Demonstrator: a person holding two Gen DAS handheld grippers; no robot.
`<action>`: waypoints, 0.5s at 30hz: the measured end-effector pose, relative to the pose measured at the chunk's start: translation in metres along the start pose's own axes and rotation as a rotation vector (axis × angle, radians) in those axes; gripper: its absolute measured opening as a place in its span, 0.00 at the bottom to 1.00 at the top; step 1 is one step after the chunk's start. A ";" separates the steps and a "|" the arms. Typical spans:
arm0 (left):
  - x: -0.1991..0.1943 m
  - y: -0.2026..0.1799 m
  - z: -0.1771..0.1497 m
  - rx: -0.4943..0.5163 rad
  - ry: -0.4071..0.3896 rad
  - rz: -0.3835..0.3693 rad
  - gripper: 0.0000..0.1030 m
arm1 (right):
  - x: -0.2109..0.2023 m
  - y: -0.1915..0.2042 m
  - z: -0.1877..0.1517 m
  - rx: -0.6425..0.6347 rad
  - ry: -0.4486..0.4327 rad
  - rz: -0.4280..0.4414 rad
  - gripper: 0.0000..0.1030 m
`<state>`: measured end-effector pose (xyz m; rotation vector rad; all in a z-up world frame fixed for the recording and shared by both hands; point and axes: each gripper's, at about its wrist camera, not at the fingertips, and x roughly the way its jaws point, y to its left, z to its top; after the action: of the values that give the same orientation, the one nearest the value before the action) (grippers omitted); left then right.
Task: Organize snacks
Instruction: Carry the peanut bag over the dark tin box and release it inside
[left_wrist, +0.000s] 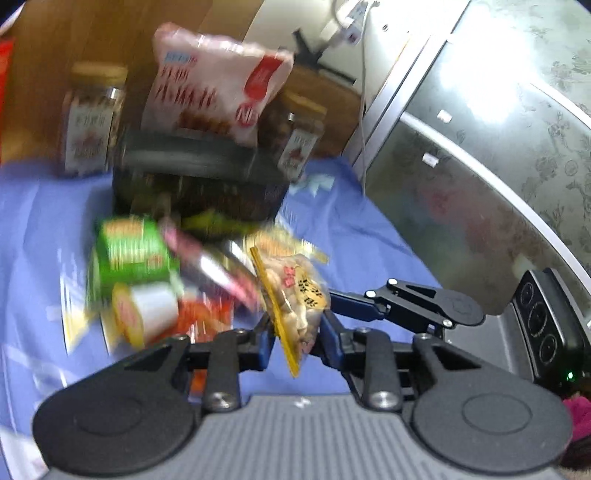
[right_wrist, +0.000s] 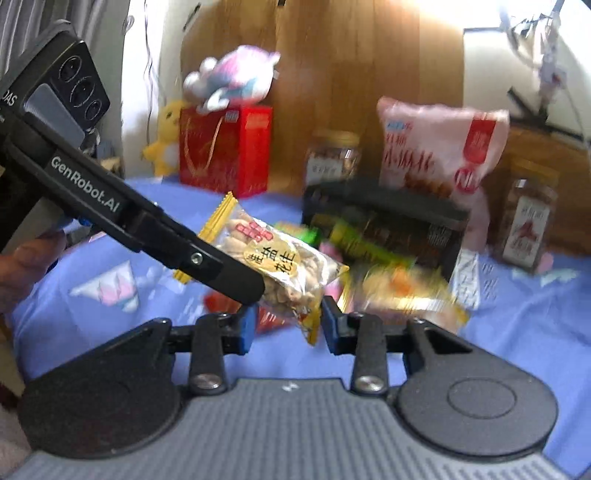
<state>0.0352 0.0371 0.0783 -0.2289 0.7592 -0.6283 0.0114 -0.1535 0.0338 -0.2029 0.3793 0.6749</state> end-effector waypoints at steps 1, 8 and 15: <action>0.002 -0.001 0.010 0.014 -0.012 0.009 0.26 | 0.003 -0.003 0.005 -0.008 -0.014 -0.017 0.38; 0.041 0.014 0.079 0.048 -0.085 0.059 0.28 | 0.054 -0.037 0.043 -0.007 -0.050 -0.129 0.38; 0.093 0.038 0.118 0.008 -0.092 0.180 0.40 | 0.106 -0.073 0.057 0.013 0.013 -0.214 0.42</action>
<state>0.1870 0.0078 0.0931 -0.1789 0.6796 -0.4475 0.1498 -0.1324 0.0476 -0.2316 0.3684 0.4609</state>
